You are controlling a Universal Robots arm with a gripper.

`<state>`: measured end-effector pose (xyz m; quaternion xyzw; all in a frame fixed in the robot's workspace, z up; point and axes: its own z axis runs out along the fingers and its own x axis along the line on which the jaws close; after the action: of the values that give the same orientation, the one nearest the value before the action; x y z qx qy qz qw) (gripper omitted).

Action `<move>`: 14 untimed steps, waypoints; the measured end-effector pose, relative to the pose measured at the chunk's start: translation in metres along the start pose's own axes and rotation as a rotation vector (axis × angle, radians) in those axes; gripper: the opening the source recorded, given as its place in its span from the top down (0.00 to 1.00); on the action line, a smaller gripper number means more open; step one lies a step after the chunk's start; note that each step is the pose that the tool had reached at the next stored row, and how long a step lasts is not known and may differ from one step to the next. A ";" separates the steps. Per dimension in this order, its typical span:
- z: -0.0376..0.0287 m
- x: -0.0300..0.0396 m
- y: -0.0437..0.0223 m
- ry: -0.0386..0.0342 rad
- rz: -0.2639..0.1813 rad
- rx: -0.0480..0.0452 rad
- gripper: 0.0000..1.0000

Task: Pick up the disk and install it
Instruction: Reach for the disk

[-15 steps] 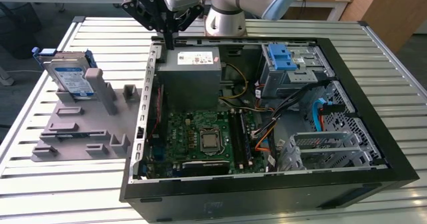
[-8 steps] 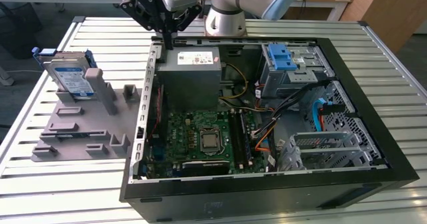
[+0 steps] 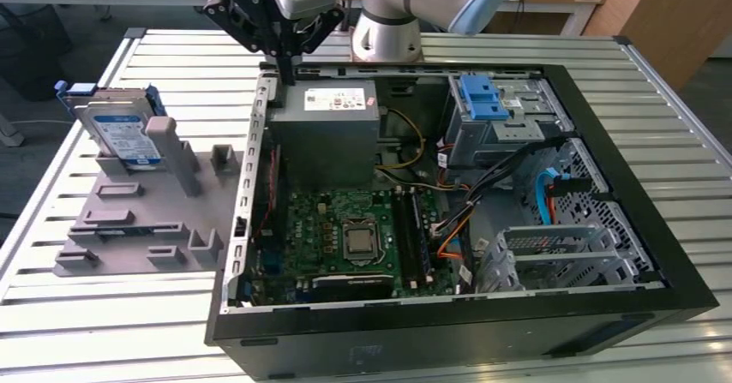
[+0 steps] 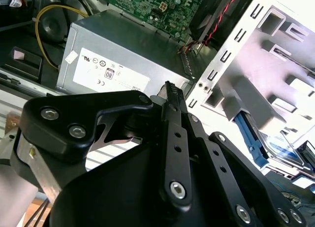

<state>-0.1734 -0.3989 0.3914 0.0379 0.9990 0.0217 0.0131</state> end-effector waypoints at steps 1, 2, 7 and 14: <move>0.0000 0.0003 0.0000 0.0000 0.000 0.0001 0.89; 0.0000 0.0005 0.0000 0.0000 0.000 0.0001 0.89; 0.0001 0.0021 -0.0002 0.0000 0.000 0.0000 0.89; 0.0002 0.0047 -0.0004 -0.0001 0.000 0.0000 0.89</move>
<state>-0.1781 -0.3989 0.3910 0.0379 0.9990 0.0217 0.0131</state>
